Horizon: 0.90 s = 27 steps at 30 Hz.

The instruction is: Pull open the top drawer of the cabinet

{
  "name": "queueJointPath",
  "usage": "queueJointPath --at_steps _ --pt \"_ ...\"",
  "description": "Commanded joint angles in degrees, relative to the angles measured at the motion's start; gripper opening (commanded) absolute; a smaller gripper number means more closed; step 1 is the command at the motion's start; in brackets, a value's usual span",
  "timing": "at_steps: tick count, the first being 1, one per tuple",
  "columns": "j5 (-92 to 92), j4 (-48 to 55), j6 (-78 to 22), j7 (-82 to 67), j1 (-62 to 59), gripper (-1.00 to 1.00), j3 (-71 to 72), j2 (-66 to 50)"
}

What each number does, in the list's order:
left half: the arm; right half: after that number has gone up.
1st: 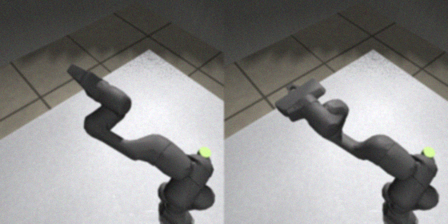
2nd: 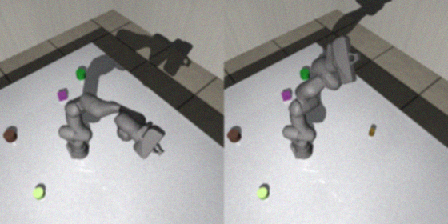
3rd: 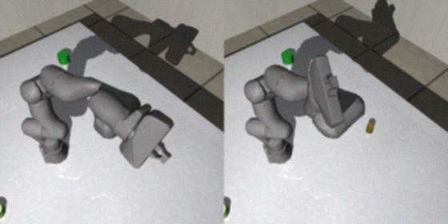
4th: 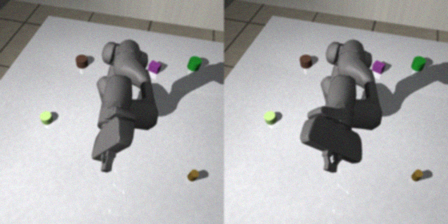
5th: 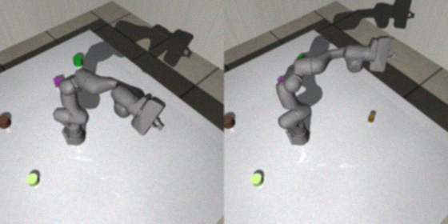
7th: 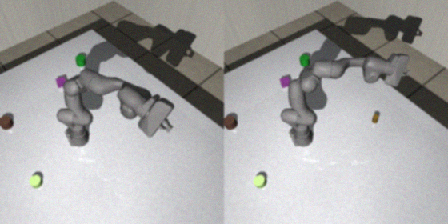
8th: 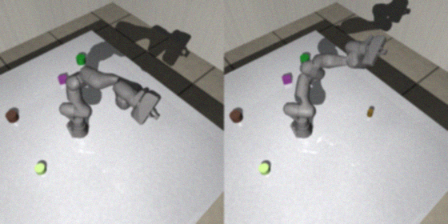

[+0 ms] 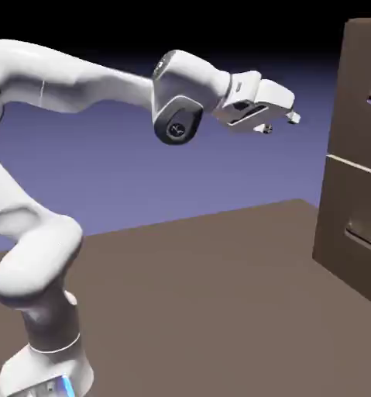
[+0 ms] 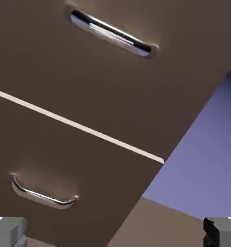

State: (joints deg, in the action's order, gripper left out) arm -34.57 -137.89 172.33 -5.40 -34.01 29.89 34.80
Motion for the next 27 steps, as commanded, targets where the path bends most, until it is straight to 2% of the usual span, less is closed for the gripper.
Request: queueJointPath --at_steps 1,27 --pt "-1.80 1.21 -0.09 -2.49 -1.81 0.00 1.56 0.11" --pt "-48.60 32.50 -2.37 -67.28 -48.78 0.00 42.03 3.01"
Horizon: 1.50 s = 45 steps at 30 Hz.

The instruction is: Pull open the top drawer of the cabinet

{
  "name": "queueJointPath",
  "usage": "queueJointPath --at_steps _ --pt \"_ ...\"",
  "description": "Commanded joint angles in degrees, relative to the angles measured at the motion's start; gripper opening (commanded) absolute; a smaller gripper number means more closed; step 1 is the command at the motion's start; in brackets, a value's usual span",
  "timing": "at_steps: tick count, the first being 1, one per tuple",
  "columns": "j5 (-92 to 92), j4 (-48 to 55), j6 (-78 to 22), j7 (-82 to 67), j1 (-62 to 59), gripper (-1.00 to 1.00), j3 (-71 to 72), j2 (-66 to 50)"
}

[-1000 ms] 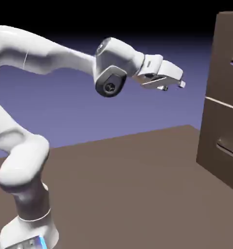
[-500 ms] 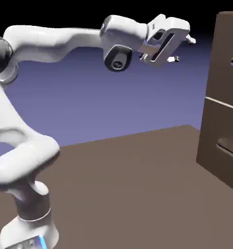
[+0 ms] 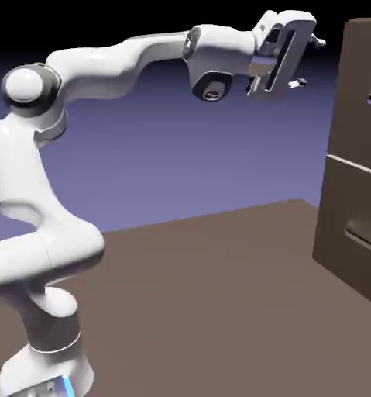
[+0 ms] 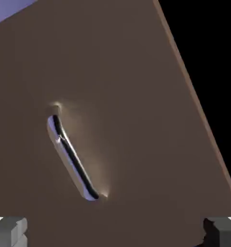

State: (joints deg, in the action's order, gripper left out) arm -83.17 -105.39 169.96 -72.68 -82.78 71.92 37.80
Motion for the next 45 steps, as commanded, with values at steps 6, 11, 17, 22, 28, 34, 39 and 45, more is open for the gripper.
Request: queueJointPath --at_steps 6,11,17,22,28,34,39,45 --pt "-10.80 7.22 -0.53 -14.95 -10.84 0.00 9.34 0.67" --pt "-19.80 13.24 -0.96 -27.41 -19.87 0.00 17.12 1.23" --pt "-30.60 20.46 -1.49 -42.36 -30.71 0.00 26.46 1.89" --pt "-39.60 26.48 -1.93 -54.82 -39.74 0.00 34.24 2.45" --pt "-50.41 33.70 -2.45 -69.77 -50.58 0.00 43.58 3.12" --pt "-45.56 41.31 -2.32 -60.37 -55.71 0.00 44.04 8.70" --pt "-38.98 50.49 -2.14 -47.91 -61.61 0.00 44.16 15.66" --pt "-43.49 44.73 -2.87 -54.52 -57.72 -1.00 43.02 12.49"
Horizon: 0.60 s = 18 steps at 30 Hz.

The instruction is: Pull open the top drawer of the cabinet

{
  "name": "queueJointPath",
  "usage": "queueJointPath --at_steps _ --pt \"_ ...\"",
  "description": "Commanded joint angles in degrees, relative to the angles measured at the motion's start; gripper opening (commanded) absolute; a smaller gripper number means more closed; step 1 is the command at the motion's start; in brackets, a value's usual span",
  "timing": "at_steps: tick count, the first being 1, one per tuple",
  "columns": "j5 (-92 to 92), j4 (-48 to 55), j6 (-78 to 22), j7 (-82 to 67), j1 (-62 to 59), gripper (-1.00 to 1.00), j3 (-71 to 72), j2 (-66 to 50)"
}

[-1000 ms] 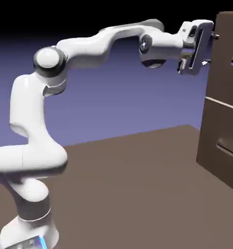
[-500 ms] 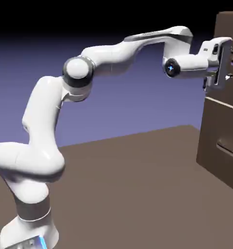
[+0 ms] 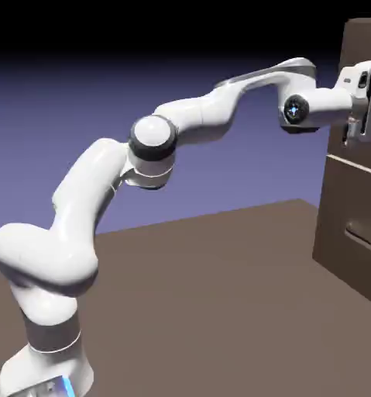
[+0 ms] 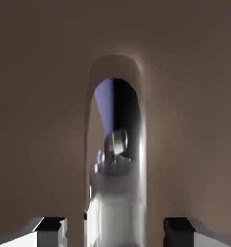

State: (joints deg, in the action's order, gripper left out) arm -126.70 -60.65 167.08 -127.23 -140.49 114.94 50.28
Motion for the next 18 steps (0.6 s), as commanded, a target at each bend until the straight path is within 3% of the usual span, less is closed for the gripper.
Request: queueJointPath --at_steps 1,18 --pt "-1.43 -2.08 -0.30 -2.16 1.48 -1.00 -0.59 -1.12" --pt "-16.56 -34.44 -4.45 -29.37 33.82 -1.00 -21.08 -17.86"
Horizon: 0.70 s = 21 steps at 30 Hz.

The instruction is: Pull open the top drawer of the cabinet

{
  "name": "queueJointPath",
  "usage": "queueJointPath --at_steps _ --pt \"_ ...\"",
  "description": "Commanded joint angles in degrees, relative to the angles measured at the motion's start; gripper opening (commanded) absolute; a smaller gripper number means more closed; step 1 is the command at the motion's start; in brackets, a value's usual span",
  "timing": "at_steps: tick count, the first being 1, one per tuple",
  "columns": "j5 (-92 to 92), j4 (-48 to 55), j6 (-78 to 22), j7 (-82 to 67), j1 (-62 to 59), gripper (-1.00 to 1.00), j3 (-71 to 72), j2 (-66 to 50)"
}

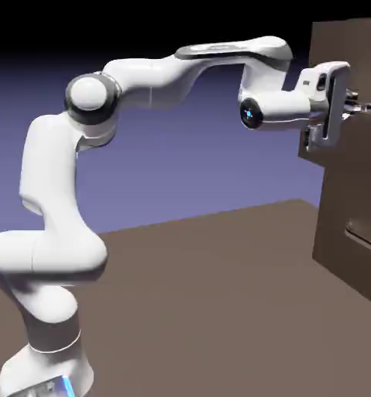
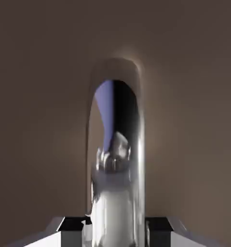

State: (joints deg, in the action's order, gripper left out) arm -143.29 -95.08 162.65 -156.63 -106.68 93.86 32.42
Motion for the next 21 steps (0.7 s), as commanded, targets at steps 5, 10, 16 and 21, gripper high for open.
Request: queueJointPath --at_steps 5,10,16,21 --pt "-1.30 -3.77 -4.72 6.75 3.57 -1.00 -8.70 7.01" --pt "-1.58 -3.64 -9.97 17.71 0.69 -1.00 -13.15 17.39" --pt "-1.52 -3.70 -16.33 30.74 -3.33 -1.00 -17.35 29.84" --pt "-1.08 -6.77 -22.47 40.85 -4.74 -1.00 -21.26 40.22"
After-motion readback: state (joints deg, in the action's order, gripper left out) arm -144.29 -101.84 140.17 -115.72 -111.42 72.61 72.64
